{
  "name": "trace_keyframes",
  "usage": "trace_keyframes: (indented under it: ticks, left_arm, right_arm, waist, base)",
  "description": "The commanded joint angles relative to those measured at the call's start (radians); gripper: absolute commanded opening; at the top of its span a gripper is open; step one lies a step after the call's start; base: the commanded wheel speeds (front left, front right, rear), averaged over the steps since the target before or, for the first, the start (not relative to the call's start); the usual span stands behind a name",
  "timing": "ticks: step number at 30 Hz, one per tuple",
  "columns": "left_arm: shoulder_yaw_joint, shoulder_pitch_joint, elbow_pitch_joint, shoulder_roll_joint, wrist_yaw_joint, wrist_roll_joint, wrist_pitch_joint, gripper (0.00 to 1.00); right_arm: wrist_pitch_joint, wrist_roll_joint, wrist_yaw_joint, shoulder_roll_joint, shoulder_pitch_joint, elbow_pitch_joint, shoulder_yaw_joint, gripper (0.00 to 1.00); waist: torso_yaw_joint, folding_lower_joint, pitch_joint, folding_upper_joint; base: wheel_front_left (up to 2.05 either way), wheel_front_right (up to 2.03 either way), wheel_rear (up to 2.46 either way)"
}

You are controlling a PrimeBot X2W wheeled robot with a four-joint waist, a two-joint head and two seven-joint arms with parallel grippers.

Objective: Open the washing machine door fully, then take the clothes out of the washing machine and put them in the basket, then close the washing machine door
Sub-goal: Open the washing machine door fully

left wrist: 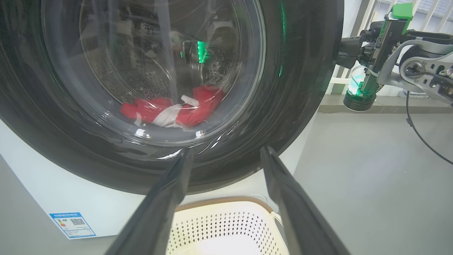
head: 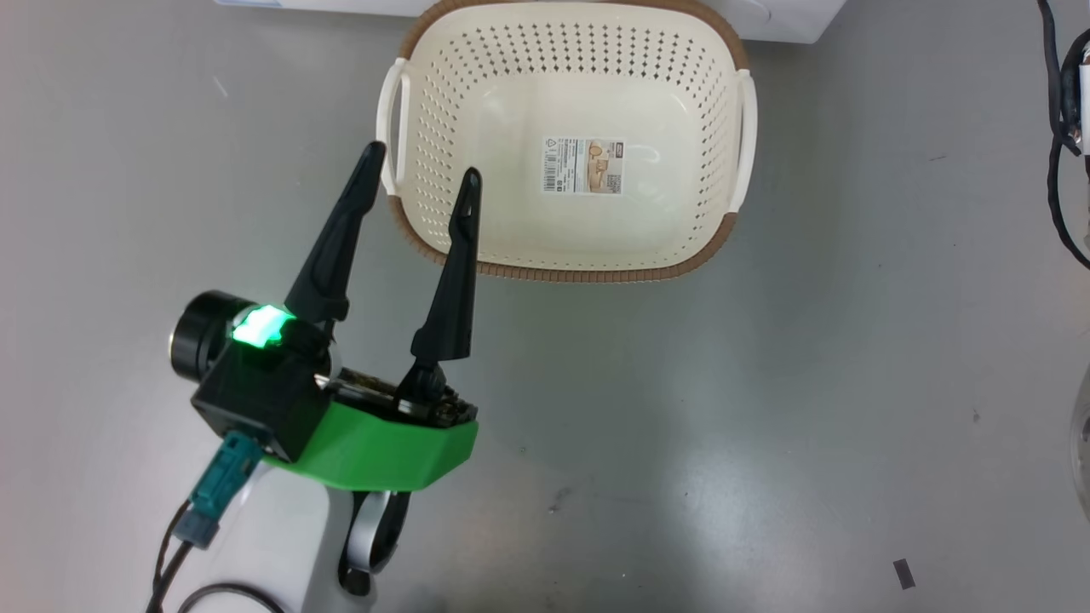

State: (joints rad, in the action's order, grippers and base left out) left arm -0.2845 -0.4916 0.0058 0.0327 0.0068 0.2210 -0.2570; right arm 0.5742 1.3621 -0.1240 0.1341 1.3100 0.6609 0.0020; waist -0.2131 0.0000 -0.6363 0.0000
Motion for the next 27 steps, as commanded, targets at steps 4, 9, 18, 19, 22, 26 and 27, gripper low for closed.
trace_keyframes:
  ticks: [4,9,18,19,22,26,27]
  left_arm:
    - [0.031,-0.004,-0.015,0.018,-0.002,-0.007,-0.005,1.00]
    - [0.034,0.002,-0.002,0.018,-0.002,-0.008,-0.005,1.00]
    - [0.045,0.011,0.001,0.018,-0.002,-0.010,-0.005,1.00]
    - [0.046,0.012,0.001,0.018,-0.001,-0.007,-0.005,1.00]
    - [0.048,0.017,0.007,0.018,0.001,0.001,-0.005,1.00]
    - [0.044,0.022,0.012,0.018,0.005,0.008,-0.005,1.00]
    - [0.043,0.022,0.012,0.018,0.007,0.009,-0.005,1.00]
  right_arm:
    - [0.027,0.014,-0.007,-0.052,-0.007,-0.036,0.021,0.00]
    - [0.050,0.047,-0.007,-0.061,-0.032,-0.031,0.013,0.00]
    - [0.068,0.044,-0.007,-0.069,-0.081,-0.033,0.036,0.00]
    - [0.069,0.044,-0.007,-0.070,-0.088,-0.034,0.039,0.00]
    - [0.074,0.045,-0.007,-0.072,-0.112,-0.040,0.047,0.00]
    - [0.084,0.046,-0.007,-0.074,-0.144,-0.055,0.061,0.00]
    - [0.085,0.045,-0.007,-0.074,-0.152,-0.060,0.064,0.00]
  waist:
    - [0.014,0.0000,0.014,0.0000]
    - [0.020,0.0000,0.041,0.0000]
    - [0.025,0.0000,0.061,0.0000]
    - [0.026,0.0000,0.064,0.0000]
    - [0.029,0.0000,0.081,0.0000]
    - [0.029,0.0000,0.101,0.0000]
    - [0.029,0.0000,0.105,0.0000]
  base:
    - [0.00,0.00,0.00]
    - [0.00,0.00,0.00]
    - [0.00,0.00,0.00]
    - [0.00,0.00,0.00]
    - [0.00,0.00,0.00]
    - [0.00,0.00,0.00]
    - [0.00,0.00,0.00]
